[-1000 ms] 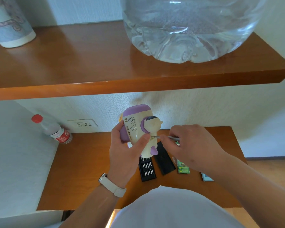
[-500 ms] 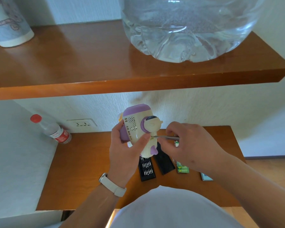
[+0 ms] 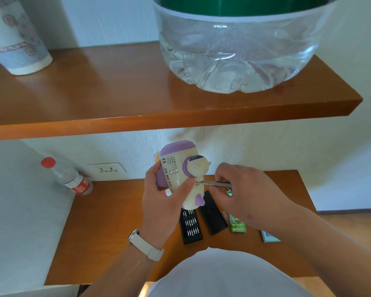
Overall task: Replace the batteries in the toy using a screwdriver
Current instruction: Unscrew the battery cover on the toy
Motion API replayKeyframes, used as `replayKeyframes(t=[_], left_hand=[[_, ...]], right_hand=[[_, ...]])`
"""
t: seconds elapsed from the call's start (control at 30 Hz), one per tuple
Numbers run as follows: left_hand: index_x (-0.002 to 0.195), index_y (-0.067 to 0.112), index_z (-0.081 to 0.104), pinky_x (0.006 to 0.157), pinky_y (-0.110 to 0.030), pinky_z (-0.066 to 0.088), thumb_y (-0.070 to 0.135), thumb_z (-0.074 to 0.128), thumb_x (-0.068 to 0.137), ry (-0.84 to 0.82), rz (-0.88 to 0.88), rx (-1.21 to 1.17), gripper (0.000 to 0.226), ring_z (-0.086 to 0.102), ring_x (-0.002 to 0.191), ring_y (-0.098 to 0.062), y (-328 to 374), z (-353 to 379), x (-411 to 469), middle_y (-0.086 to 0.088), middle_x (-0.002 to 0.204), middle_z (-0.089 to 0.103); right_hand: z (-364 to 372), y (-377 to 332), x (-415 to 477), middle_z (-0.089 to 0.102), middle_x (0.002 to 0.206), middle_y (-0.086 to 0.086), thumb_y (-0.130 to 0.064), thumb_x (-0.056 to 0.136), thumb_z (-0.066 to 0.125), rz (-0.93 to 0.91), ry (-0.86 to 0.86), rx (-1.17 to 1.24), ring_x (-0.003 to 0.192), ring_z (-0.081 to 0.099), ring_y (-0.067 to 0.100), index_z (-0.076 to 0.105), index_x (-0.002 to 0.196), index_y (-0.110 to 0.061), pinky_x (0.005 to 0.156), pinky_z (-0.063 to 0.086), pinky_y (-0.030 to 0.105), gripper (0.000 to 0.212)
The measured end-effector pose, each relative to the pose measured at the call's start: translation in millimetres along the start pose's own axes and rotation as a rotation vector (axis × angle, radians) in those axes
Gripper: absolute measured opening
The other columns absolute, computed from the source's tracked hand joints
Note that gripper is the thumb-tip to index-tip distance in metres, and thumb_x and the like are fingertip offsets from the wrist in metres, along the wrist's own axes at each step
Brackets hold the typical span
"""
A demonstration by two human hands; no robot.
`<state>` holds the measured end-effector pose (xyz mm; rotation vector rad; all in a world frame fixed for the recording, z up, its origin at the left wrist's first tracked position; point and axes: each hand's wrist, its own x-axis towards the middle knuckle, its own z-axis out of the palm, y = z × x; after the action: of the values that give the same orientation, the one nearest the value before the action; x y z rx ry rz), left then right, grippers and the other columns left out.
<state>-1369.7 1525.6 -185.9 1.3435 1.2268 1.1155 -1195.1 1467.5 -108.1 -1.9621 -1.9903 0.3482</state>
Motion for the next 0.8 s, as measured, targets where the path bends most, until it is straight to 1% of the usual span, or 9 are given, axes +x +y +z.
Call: replayKeyframes(t=[0.07,0.13,0.23,0.33,0.43,0.57,0.63,0.7,0.8], left_hand=[[0.136,0.032,0.045,0.072,-0.024,0.061,0.021,0.085,0.077,0.003,0.0,0.003,0.072,0.059,0.105,0.003,0.6,-0.1,-0.7,0.03,0.105,0.058],[0.136,0.033,0.045,0.075,-0.029,0.063,0.022,0.085,0.077,0.002,-0.008,-0.001,0.072,0.06,0.106,0.0,1.6,-0.8,-1.5,0.028,0.108,0.059],[0.135,0.033,0.046,0.075,-0.027,0.062,0.021,0.085,0.077,-0.009,0.001,0.007,0.072,0.06,0.105,0.002,2.2,-2.8,-2.0,0.03,0.107,0.059],[0.135,0.032,0.045,0.07,-0.022,0.06,0.02,0.085,0.077,-0.023,0.017,0.014,0.072,0.058,0.103,0.007,3.3,-4.4,-1.8,0.033,0.104,0.058],[0.134,0.033,0.045,0.067,-0.018,0.058,0.02,0.085,0.077,-0.028,0.026,0.02,0.071,0.057,0.103,0.01,4.4,-5.3,-0.8,0.034,0.103,0.057],[0.134,0.033,0.045,0.069,-0.016,0.058,0.022,0.085,0.078,-0.032,0.041,0.035,0.07,0.056,0.104,0.011,5.4,-6.2,-1.7,0.033,0.106,0.056],[0.134,0.034,0.045,0.07,-0.016,0.058,0.023,0.084,0.077,-0.027,0.04,0.033,0.07,0.056,0.104,0.01,6.3,-6.2,-2.3,0.031,0.107,0.058],[0.135,0.033,0.045,0.071,-0.018,0.059,0.023,0.085,0.077,-0.021,0.038,0.026,0.071,0.057,0.104,0.009,7.7,-6.3,-2.5,0.026,0.111,0.058],[0.136,0.031,0.046,0.07,-0.017,0.058,0.022,0.085,0.076,-0.026,0.035,0.014,0.072,0.057,0.104,0.008,9.4,-7.2,-2.3,0.022,0.115,0.059]], right_hand=[[-0.5,-1.1,-1.9,0.056,0.069,-0.007,-0.049,0.093,0.05,0.025,-0.005,0.038,0.055,0.049,0.012,0.054,0.092,-0.026,0.05,0.038,0.018,0.024],[-0.8,-1.2,-3.6,0.057,0.068,-0.007,-0.058,0.088,0.042,0.051,-0.004,0.067,0.056,0.053,0.013,0.055,0.092,-0.025,0.05,0.042,0.02,0.036],[-0.5,0.5,-3.1,0.06,0.068,-0.003,-0.056,0.093,0.04,0.064,-0.014,-0.013,0.061,0.058,0.019,0.059,0.087,-0.019,0.054,0.046,0.026,0.042],[-1.9,0.6,-3.5,0.061,0.07,0.0,-0.051,0.098,0.042,0.037,-0.012,-0.062,0.062,0.059,0.02,0.06,0.087,-0.017,0.057,0.048,0.03,0.04],[-4.9,-2.1,-5.5,0.059,0.069,-0.003,-0.047,0.097,0.046,0.007,0.001,-0.015,0.061,0.057,0.018,0.058,0.087,-0.019,0.057,0.048,0.029,0.032],[-7.7,-6.6,-6.9,0.061,0.073,-0.004,-0.042,0.096,0.052,0.007,-0.011,0.013,0.062,0.059,0.018,0.057,0.096,-0.022,0.061,0.054,0.032,0.021],[-8.1,-7.8,-7.8,0.063,0.075,-0.004,-0.049,0.093,0.048,0.025,-0.017,0.031,0.063,0.06,0.018,0.057,0.098,-0.024,0.062,0.056,0.033,0.028],[-7.5,-7.5,-9.0,0.064,0.072,-0.004,-0.058,0.089,0.038,0.038,-0.007,0.031,0.062,0.06,0.018,0.06,0.094,-0.022,0.061,0.055,0.033,0.043],[-4.9,-6.7,-9.3,0.063,0.069,0.002,-0.06,0.091,0.031,0.031,-0.005,-0.057,0.062,0.06,0.022,0.062,0.086,-0.015,0.059,0.049,0.033,0.054]])
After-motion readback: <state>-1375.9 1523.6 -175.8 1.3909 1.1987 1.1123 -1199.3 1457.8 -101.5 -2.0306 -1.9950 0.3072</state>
